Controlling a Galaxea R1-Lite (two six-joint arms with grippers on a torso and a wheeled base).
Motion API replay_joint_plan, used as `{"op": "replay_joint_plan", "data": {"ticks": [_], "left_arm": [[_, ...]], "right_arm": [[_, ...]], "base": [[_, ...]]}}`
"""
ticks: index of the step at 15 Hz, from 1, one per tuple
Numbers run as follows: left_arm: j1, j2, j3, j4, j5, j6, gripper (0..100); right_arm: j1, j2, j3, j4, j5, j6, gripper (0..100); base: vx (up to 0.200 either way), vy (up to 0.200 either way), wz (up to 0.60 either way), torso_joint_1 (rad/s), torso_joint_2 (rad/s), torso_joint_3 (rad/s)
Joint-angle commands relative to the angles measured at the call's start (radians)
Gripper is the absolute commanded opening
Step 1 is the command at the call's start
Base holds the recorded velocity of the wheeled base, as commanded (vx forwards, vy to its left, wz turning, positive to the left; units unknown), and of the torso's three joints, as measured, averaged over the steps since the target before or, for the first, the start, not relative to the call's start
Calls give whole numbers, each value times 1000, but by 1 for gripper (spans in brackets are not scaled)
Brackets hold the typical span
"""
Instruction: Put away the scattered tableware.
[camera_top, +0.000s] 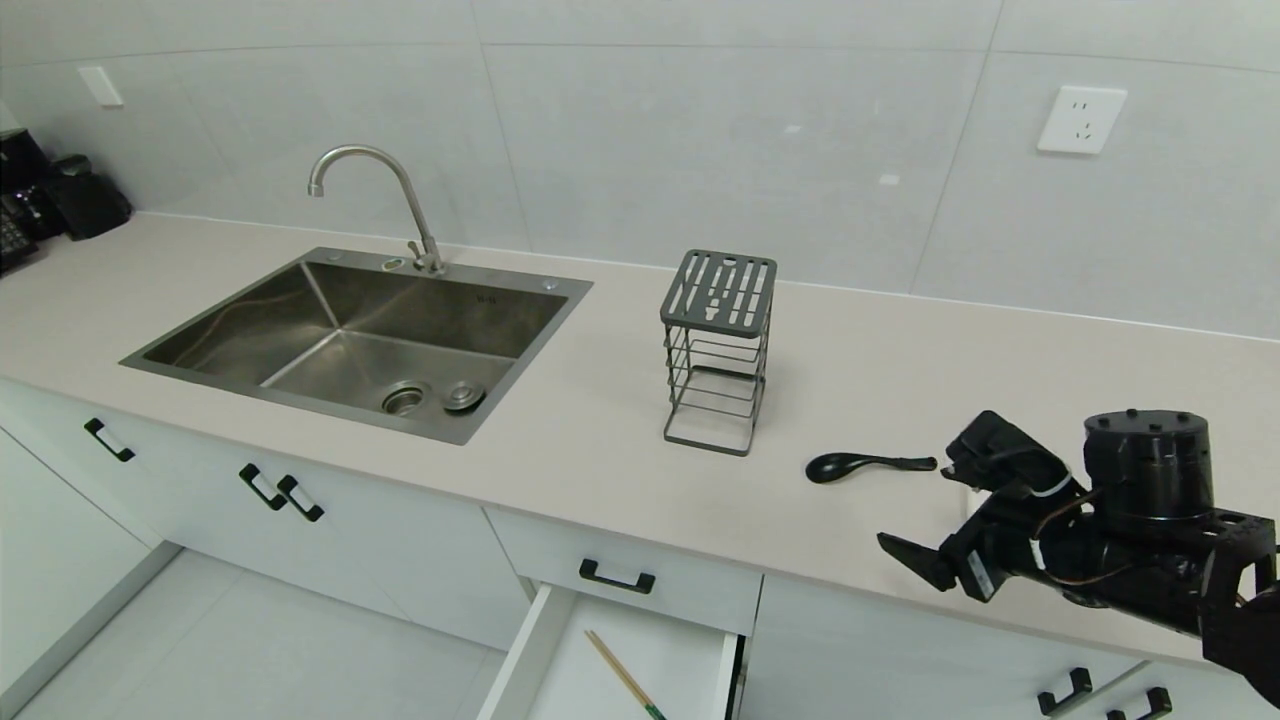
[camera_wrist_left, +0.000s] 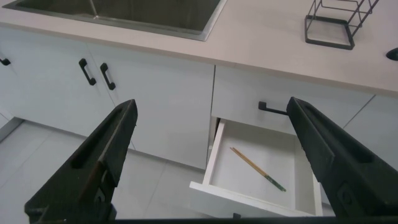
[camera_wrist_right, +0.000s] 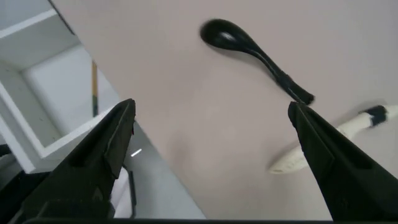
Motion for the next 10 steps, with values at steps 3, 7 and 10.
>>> {"op": "replay_joint_plan", "data": {"ticks": [3,7,10], "left_arm": [[-1,0,0,0,0,0,100],[1,0,0,0,0,0,100],[1,0,0,0,0,0,100]], "right_arm": [[-132,22,2,0,107,-70,100],[-143,220,-190,-8,170,-76,100],[-143,322,-263,-22,176,-75,100]], "base": [[0,0,0,0,0,0],[0,0,0,0,0,0],[0,0,0,0,0,0]]}}
